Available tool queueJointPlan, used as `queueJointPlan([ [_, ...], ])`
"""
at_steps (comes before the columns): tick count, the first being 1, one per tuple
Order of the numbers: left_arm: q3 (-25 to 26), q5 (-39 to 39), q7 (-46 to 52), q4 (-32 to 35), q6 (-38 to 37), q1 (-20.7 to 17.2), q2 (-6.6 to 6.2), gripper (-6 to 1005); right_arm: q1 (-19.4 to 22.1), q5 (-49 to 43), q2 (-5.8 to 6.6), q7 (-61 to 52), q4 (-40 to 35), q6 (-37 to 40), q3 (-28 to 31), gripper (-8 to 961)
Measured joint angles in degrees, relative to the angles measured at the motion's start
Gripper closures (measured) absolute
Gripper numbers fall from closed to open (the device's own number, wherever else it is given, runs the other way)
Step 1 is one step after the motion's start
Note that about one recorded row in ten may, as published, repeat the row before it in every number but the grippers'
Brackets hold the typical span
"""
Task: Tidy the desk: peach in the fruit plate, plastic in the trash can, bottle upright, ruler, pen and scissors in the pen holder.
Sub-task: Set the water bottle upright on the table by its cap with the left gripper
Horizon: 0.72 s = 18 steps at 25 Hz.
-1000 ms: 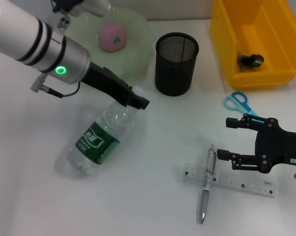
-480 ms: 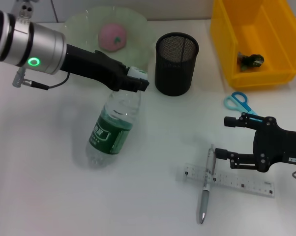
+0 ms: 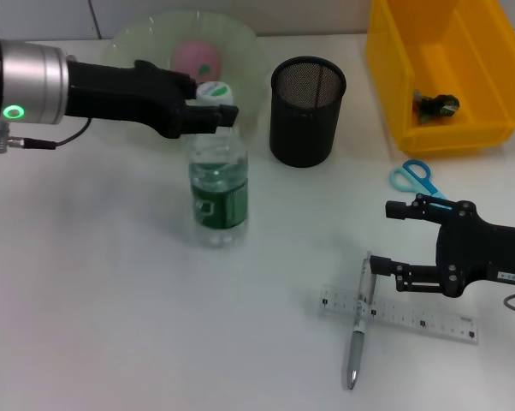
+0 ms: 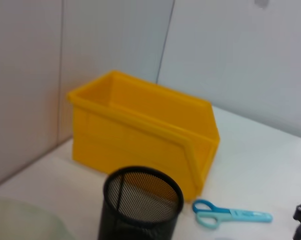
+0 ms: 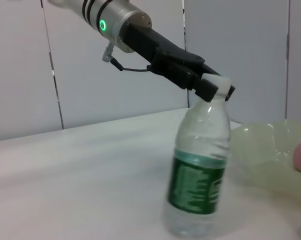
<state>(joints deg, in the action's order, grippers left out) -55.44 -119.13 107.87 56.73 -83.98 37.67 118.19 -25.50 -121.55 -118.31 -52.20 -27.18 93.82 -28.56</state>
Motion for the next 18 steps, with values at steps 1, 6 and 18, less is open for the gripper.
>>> queueJointPlan([
  [1,2.29,2.05,-4.01,-0.02,-0.05,-1.64,0.02,553,-0.09,0.0,-0.05,0.0,0.05,-0.04,0.0,142],
  [6,3.61,4.56,-7.32,-0.24,-0.1,-3.32,-0.11,551,-0.25,0.0,-0.32,0.0,0.0,-0.05,0.0,143],
  [18,4.46,14.98,-21.87,-0.83,-2.22,-9.07,0.0,548,-0.68,0.0,-0.62,-0.02,0.26,-0.47,-0.01,143],
])
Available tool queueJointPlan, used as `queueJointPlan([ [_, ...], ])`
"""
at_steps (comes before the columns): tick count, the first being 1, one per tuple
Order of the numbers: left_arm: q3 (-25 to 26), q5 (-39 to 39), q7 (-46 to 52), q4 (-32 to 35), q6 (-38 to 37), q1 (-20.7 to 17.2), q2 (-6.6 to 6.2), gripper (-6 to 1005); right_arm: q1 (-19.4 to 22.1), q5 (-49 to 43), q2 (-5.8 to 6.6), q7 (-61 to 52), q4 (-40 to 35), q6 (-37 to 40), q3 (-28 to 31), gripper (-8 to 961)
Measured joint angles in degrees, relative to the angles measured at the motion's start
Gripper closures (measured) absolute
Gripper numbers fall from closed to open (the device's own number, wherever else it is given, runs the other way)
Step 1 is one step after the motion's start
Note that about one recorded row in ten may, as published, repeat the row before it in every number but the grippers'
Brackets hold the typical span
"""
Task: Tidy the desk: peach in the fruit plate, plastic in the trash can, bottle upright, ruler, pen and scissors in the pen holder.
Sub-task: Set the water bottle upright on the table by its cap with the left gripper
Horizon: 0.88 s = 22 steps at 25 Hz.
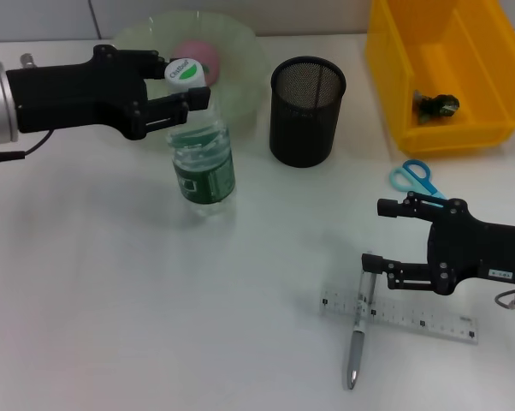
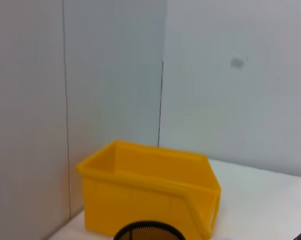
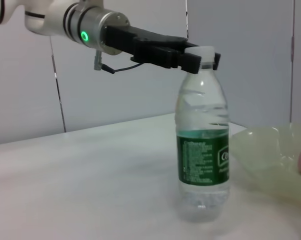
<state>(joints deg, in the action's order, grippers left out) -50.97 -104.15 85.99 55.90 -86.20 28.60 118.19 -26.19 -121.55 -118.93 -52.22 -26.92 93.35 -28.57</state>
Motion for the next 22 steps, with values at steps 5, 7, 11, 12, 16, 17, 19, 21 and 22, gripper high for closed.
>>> queueJointPlan([
  [5,-0.14,2.65,-6.42,-2.32,-0.56,-1.27,0.12,547,-0.01,0.0,0.0,-0.06,0.21,-0.91,0.0,143],
  [7,0.07,3.46,-8.13,-3.58,-0.76,-1.43,0.07,546,-0.01,0.0,0.01,-0.07,0.4,-1.16,0.0,143],
  [11,0.08,3.64,-9.15,-4.54,-0.5,-1.48,-0.04,545,-0.01,0.0,0.02,-0.08,1.04,-1.92,-0.35,143],
  [12,0.08,3.64,-9.46,-4.76,-0.45,-1.49,-0.03,545,-0.01,-0.01,0.02,-0.08,1.06,-2.17,-0.45,143],
  [16,0.09,3.7,-10.23,-5.34,-0.52,-1.4,-0.01,544,-0.08,-0.21,-0.04,-0.15,1.09,-3.05,-0.54,143],
  [17,0.08,3.7,-10.23,-5.34,-0.48,-1.4,0.01,543,-0.09,-0.23,-0.04,-0.31,1.08,-3.35,-0.54,143],
  [19,0.09,3.7,-10.24,-5.38,-0.38,-1.4,0.05,543,-0.12,-0.32,-0.05,-0.67,1.08,-4.0,-0.55,143],
  [21,0.09,3.7,-10.24,-5.5,-0.36,-1.4,0.08,542,-0.17,-0.38,-0.07,-0.89,1.08,-4.65,-0.6,143],
  [22,0.09,3.7,-10.24,-5.6,-0.35,-1.33,0.09,542,-0.17,-0.39,-0.06,-0.91,1.08,-4.89,-0.6,143],
])
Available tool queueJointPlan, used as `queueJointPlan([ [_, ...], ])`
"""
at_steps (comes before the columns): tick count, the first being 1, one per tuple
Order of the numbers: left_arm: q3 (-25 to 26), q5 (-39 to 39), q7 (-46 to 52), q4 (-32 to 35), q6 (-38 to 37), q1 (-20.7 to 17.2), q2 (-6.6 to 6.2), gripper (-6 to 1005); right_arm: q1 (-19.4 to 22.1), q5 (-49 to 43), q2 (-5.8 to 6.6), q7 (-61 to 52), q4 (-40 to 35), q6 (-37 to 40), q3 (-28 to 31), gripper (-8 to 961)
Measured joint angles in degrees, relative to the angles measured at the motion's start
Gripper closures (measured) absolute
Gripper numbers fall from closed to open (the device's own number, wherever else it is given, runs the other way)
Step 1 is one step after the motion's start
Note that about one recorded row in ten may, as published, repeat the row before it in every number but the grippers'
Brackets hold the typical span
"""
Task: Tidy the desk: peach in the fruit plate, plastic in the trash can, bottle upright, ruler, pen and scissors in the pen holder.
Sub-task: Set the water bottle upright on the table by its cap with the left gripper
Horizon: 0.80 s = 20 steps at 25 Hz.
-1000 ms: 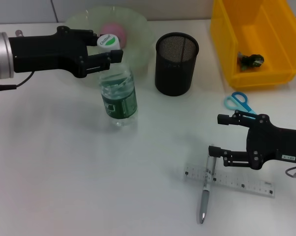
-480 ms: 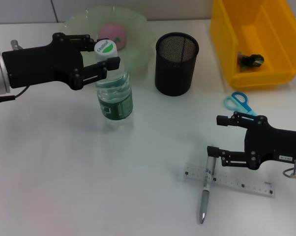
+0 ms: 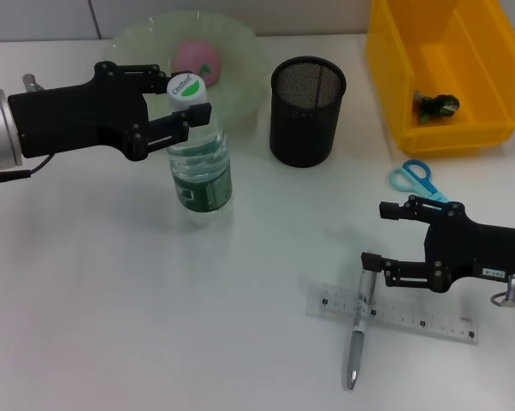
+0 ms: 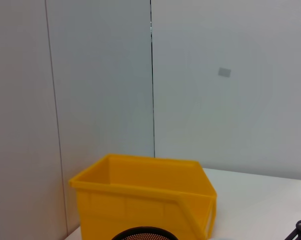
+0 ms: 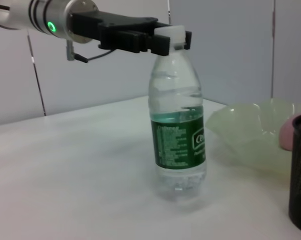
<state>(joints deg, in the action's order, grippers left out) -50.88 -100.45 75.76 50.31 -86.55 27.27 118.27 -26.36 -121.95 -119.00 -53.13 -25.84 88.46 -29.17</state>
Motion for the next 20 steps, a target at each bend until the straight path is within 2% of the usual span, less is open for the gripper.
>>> queueJointPlan([
  [14,0.07,0.0,0.66,-0.69,1.87,0.33,0.0,538,-0.01,-0.05,0.0,-0.04,0.12,-0.76,-0.01,143],
  [20,3.68,-0.06,1.41,-1.81,3.28,0.18,-0.16,537,-0.07,-0.05,0.0,-0.04,0.23,-0.76,-0.01,143],
])
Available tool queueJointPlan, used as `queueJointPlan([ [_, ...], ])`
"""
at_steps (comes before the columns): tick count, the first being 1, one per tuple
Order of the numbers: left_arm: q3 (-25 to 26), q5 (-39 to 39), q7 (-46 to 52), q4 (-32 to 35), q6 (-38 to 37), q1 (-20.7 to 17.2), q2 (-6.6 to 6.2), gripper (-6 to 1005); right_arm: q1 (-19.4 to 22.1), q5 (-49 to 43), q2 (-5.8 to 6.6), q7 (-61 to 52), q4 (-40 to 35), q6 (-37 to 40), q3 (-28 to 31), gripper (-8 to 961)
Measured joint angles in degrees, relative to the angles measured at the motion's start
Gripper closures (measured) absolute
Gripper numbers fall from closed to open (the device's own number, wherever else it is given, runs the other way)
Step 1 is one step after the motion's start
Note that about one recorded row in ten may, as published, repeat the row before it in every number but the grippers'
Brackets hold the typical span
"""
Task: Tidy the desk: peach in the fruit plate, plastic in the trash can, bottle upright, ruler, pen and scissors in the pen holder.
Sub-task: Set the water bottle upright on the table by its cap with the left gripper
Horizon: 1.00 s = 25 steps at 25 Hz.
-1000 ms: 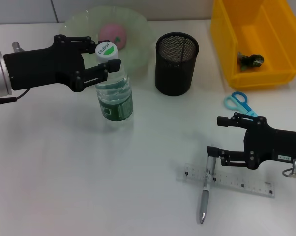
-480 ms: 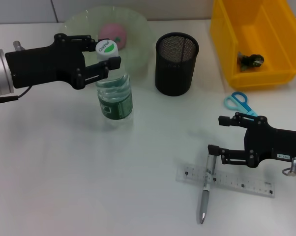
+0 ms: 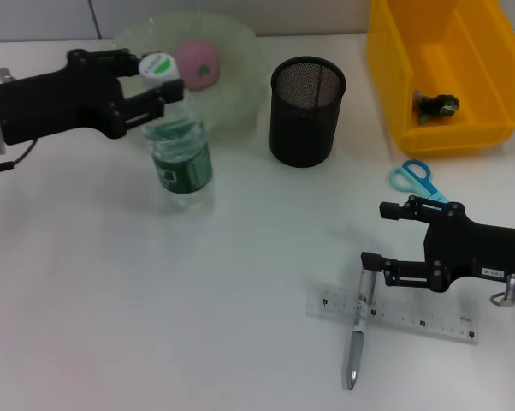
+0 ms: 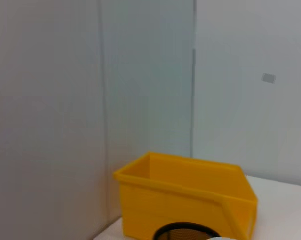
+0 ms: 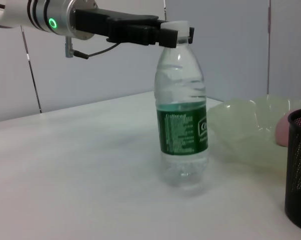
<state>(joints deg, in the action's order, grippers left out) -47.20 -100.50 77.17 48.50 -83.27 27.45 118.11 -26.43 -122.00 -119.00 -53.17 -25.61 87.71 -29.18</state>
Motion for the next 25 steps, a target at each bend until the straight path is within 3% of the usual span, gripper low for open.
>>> queueJointPlan([
  [6,3.59,-0.48,0.06,-0.2,0.7,-1.05,-0.14,535,-0.22,0.09,0.0,-0.01,0.04,0.0,0.0,144],
  [25,3.96,-0.3,-0.01,-0.25,7.94,-2.32,-0.16,530,-0.94,0.0,0.0,-0.73,0.04,-0.59,0.0,144],
])
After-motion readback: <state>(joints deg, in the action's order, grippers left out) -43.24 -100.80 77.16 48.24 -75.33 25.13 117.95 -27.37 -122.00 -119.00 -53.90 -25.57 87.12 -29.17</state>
